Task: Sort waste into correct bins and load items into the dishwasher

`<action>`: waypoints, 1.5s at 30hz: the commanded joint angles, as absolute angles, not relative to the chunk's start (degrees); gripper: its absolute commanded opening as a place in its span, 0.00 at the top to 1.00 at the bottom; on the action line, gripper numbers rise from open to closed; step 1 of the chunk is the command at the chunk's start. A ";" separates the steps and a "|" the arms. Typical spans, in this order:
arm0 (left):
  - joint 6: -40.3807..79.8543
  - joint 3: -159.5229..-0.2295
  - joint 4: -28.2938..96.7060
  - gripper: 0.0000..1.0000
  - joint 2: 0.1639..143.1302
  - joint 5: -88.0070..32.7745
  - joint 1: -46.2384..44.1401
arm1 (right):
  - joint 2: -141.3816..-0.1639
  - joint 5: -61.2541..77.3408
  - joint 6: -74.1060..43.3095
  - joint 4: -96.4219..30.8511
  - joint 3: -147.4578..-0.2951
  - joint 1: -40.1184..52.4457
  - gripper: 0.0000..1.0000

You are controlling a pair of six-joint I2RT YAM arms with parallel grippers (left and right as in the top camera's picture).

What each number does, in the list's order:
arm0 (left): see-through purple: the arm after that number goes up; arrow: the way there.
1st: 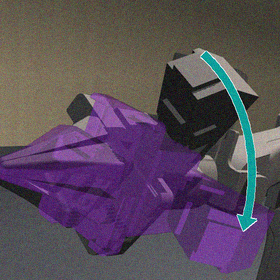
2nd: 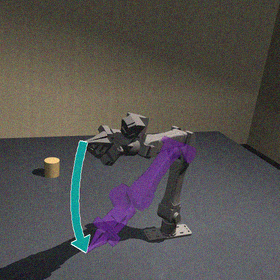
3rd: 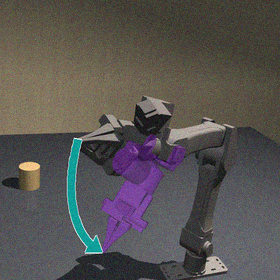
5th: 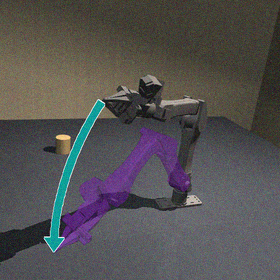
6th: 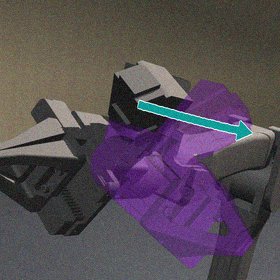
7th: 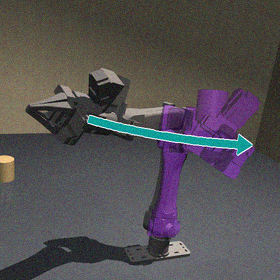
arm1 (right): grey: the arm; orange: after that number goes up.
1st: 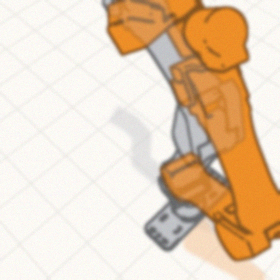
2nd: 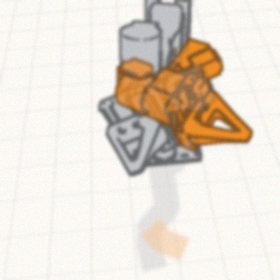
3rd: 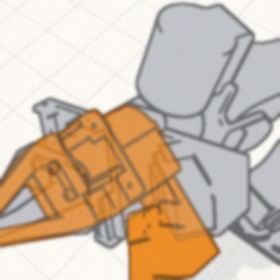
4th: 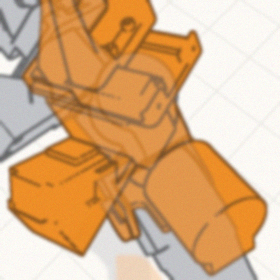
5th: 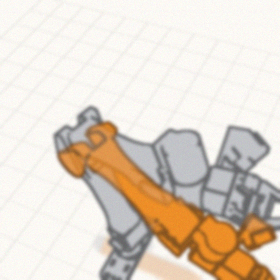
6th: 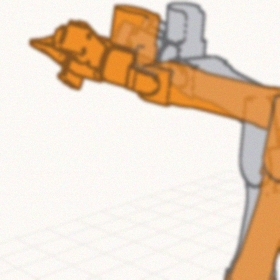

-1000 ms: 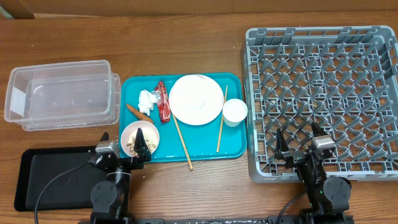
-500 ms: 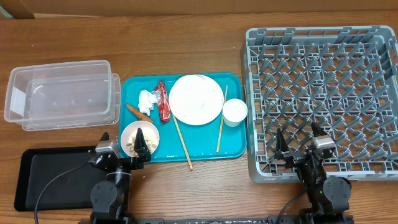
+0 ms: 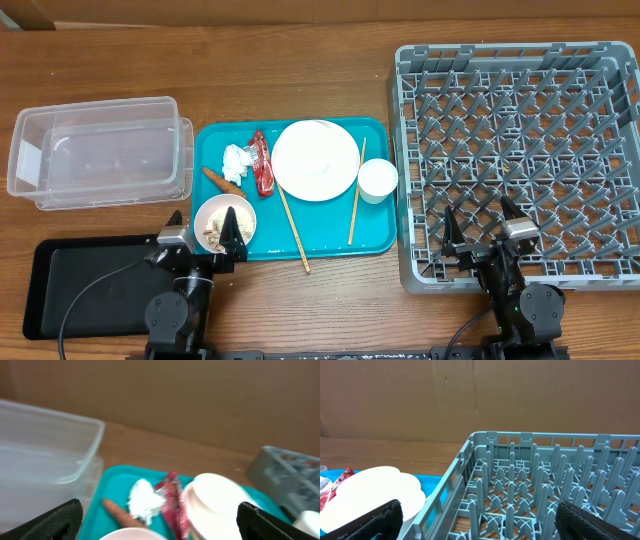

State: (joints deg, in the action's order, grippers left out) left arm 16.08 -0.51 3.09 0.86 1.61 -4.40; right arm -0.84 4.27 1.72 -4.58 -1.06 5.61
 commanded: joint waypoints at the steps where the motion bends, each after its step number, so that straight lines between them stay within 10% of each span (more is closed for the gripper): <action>1: 18.33 -0.32 -0.62 0.00 0.30 -8.60 -4.10 | -0.16 4.56 1.96 -4.43 -0.45 5.39 0.00; 12: 14.76 -28.99 28.14 0.00 5.23 -15.38 -4.10 | -0.16 4.56 1.93 -4.43 -0.45 5.39 0.00; 26: 7.64 -94.85 87.18 0.00 57.36 -8.99 -4.10 | -0.16 4.56 1.93 -4.43 -0.45 5.39 0.00; 36: 7.90 -101.58 93.45 0.00 73.45 -9.87 -4.10 | -0.16 4.56 1.93 -4.43 -0.45 5.39 0.00; 41: 8.40 -101.58 93.91 0.32 77.45 -9.82 -4.10 | -0.16 4.56 1.93 -4.43 -0.45 5.39 0.00; 45: 11.94 -101.36 93.01 0.32 80.60 -7.77 -4.12 | -0.16 4.56 1.93 -4.43 -0.45 5.39 0.00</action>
State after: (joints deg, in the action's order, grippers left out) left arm 9.13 -100.20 93.65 78.50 -9.54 -4.40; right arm -0.84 4.29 1.74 -4.71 -1.06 5.61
